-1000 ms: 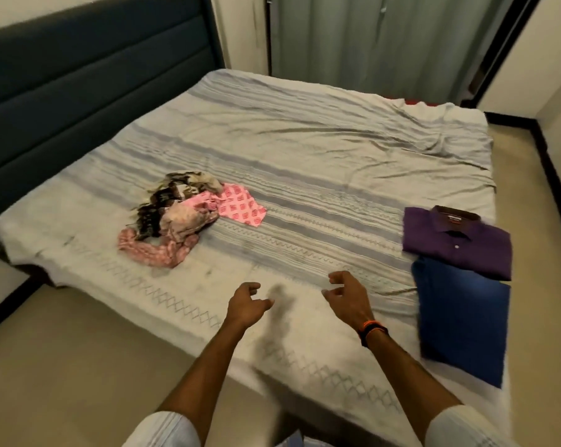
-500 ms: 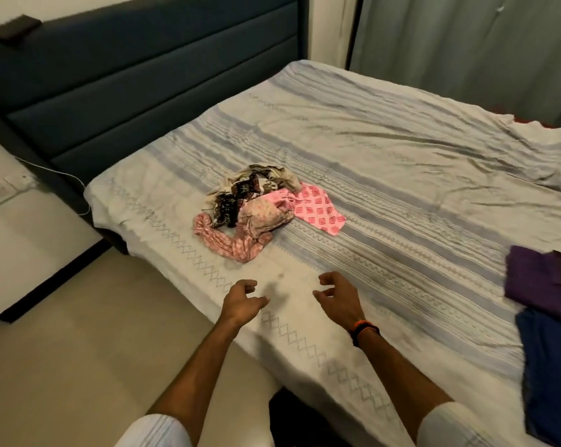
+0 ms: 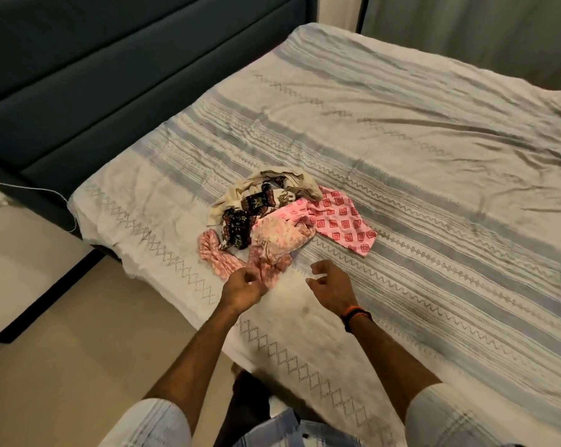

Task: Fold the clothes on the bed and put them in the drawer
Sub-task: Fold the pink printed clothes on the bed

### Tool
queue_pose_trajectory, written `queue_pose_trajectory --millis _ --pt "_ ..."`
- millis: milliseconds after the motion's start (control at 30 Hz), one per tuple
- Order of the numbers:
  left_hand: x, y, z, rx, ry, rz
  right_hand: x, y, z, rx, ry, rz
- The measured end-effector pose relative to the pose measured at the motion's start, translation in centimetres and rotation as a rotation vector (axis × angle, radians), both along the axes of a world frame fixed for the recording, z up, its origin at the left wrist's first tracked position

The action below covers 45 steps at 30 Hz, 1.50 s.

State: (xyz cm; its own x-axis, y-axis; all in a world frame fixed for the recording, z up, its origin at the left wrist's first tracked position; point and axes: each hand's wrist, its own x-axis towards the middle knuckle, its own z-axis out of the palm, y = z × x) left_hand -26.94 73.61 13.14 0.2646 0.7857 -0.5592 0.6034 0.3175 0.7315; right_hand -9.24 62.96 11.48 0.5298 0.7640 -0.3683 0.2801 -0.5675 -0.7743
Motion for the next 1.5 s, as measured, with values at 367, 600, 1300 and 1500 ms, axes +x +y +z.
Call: queue_pose_trajectory --millis 367,600,1300,1500 --pt "8.8 13.4 -5.7 -0.075 0.060 -0.400 4.7 11.6 -4.7 -0.194 -0.018 -0.220" --pt "12.3 17.9 -10.4 -0.041 0.007 -0.627 8.0 18.5 -9.7 -0.309 -0.070 -0.291" --pt "11.7 16.4 -0.9 0.116 -0.187 -0.708 5.9 14.0 2.8 0.266 0.434 -0.448" --pt "11.8 10.5 6.0 0.219 -0.284 -0.795 6.4 7.8 10.5 0.510 0.513 -0.450"
